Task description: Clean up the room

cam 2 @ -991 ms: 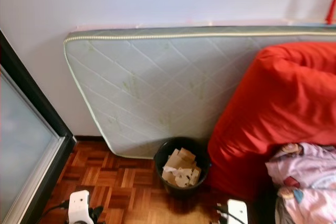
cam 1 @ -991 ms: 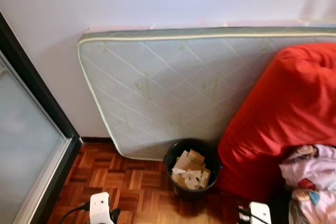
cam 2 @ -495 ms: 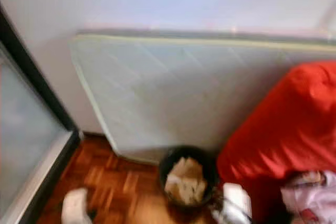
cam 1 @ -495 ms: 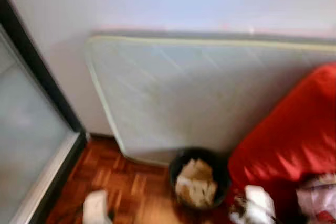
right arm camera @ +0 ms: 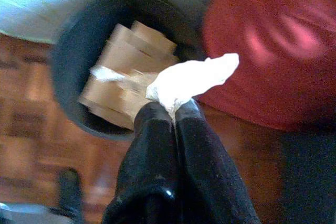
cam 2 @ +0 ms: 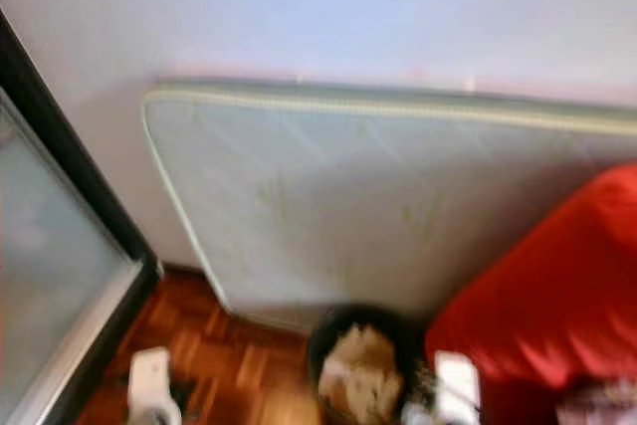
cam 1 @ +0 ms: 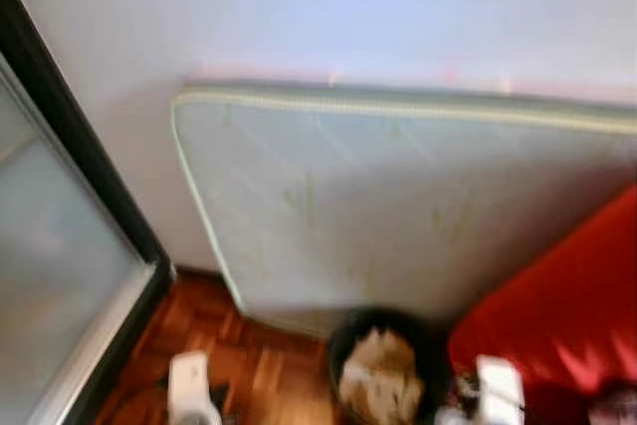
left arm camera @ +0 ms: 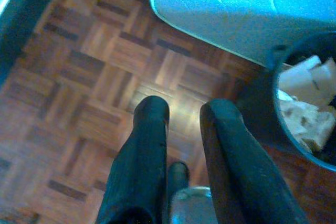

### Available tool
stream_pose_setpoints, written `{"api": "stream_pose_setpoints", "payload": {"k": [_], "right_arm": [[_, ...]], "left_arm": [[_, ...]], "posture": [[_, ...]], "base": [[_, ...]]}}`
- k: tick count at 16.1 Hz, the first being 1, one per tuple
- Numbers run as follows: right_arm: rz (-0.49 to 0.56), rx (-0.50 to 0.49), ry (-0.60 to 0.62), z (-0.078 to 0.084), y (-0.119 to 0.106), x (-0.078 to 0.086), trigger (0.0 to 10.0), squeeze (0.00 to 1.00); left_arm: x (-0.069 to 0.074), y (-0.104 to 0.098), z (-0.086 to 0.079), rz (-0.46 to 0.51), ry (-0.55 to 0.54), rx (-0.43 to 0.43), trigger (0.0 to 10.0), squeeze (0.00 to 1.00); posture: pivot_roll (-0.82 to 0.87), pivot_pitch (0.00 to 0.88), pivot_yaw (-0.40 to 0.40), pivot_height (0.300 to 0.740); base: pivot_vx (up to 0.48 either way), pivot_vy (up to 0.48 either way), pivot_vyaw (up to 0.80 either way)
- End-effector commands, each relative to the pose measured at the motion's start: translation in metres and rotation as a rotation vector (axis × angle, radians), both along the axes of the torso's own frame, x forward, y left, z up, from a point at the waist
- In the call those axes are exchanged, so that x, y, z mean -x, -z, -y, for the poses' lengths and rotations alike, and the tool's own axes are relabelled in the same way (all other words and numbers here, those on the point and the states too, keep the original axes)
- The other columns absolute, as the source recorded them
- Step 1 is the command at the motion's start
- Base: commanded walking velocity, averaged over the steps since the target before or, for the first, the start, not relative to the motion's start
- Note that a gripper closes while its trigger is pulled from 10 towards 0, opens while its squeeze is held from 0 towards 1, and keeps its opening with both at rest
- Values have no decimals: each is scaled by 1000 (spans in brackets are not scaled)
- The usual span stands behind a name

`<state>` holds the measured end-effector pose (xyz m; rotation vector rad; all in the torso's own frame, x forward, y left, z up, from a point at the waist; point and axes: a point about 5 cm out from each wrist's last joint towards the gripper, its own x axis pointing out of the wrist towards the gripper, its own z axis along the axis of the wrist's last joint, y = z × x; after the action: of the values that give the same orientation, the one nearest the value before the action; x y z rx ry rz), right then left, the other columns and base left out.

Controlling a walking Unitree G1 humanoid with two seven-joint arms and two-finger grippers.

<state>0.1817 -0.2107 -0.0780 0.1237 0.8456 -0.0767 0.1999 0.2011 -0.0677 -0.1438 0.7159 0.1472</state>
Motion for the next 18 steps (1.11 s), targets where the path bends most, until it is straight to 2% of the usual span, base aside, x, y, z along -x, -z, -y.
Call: {"api": "stream_pose_setpoints", "payload": {"k": [1, 2, 3, 7, 8, 9, 13, 18], "right_arm": [[-8, 13, 21, 10, 0, 5, 10000, 0], [3, 11, 17, 9, -1, 2, 10000, 0], [40, 1, 0, 7, -5, -5, 10000, 0], [182, -51, -52, -3, -20, -30, 10000, 0], [247, -65, -70, -13, -28, -43, 10000, 0], [293, -75, -76, -16, -34, -52, 10000, 0], [435, -104, -89, -18, -53, -72, 10000, 0], [559, -123, -112, -26, -65, -79, 10000, 0]], "left_arm": [[-11, -7, 3, 53, 5, 3, 10000, 0], [-19, -12, 3, 93, 4, 1, 10000, 0], [-32, -24, 2, 177, 16, -19, 10000, 0], [-61, -57, 2, 416, 21, -51, 10000, 0], [-70, -71, 4, 512, 21, -71, 10000, 0], [-74, -79, 5, 563, 31, -86, 10000, 0], [-79, -99, 16, 693, 63, -105, 10000, 0], [-77, -106, 22, 734, 71, -108, 10000, 0]], "posture": [[-26, 0, 44, 740], [-26, 0, 44, 740], [-24, 0, 43, 740], [-25, 0, 46, 740], [-23, 0, 45, 740], [-21, 0, 45, 740], [-24, 0, 53, 740], [-20, 0, 56, 740]], "base": [[0, 0, 0], [0, 0, 0], [0, 0, 0], [0, 0, 0], [0, 0, 0], [0, 0, 0], [0, 0, 0], [0, 0, 0]]}}
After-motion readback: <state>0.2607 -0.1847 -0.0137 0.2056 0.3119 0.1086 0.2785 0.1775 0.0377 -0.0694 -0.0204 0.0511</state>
